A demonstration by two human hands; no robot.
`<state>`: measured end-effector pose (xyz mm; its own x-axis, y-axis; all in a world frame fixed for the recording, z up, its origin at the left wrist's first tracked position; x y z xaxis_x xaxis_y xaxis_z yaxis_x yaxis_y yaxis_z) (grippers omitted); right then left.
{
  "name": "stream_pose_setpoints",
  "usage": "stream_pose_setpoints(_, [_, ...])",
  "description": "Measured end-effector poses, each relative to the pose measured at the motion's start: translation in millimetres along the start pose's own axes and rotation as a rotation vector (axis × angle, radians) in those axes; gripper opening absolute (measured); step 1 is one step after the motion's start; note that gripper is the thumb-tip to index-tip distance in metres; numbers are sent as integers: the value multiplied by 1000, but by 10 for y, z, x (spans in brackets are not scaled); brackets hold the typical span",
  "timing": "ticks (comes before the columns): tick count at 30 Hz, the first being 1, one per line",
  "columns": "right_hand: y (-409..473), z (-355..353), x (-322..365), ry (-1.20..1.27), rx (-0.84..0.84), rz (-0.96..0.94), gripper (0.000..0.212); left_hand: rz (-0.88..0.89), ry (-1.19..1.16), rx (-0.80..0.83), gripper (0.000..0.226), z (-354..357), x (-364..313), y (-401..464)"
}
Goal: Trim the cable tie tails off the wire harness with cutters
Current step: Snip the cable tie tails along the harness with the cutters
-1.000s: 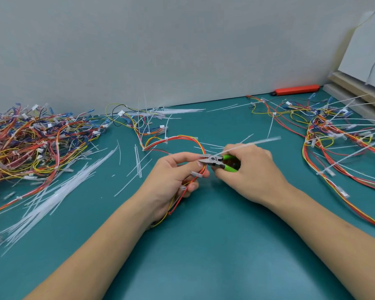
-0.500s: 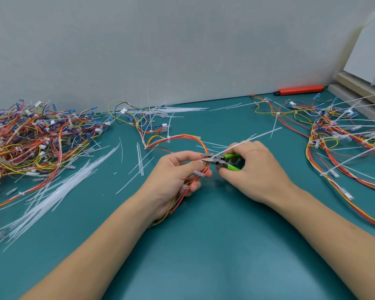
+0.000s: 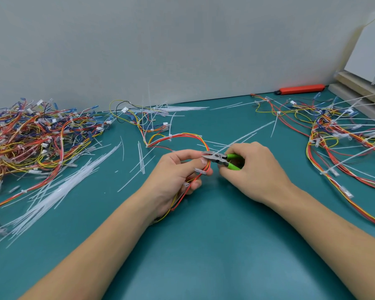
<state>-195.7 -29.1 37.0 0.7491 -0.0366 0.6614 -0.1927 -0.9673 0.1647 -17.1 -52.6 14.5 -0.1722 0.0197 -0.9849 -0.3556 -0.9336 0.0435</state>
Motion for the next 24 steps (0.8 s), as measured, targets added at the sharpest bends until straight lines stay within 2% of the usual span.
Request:
stream_pose_setpoints(1, [-3, -2, 13, -2, 8, -2, 6, -3, -2, -4, 10, 0, 3, 0])
stream_pose_setpoints(5, [-10, -2, 24, -6, 28, 1, 15, -5, -6, -11, 10, -9, 16, 3])
stream_pose_setpoints(11, [6, 0, 18, -22, 26, -8, 16, -4, 5, -20, 21, -8, 14, 3])
stream_pose_setpoints(14, [6, 0, 13, -30, 31, -9, 11, -4, 7, -22, 25, -10, 12, 0])
stream_pose_setpoints(15, [14, -6, 3, -29, 20, -7, 9, -3, 8, -19, 24, -6, 9, -1])
stream_pose_setpoints(18, [23, -19, -6, -17, -18, 2, 37, 6, 7, 2, 8, 6, -4, -1])
stream_pose_setpoints(19, [21, -16, -1, -22, -26, 1, 40, 9, 10, 9, 5, 8, -7, -1])
stream_pose_setpoints(24, [8, 10, -4, -55, 1, 25, 32, 6, 5, 1, 4, 13, -24, -19])
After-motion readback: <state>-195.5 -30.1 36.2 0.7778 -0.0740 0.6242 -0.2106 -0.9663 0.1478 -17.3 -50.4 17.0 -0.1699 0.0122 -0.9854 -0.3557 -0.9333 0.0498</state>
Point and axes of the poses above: each hand's wrist, its own y-axis towards the middle knuckle, its own z-axis out of the palm, x = y × z, the point moved 6 cm from there along y, towards the middle knuckle, and after that the axes turned 12 degrees about z, right-handed, at the moved point
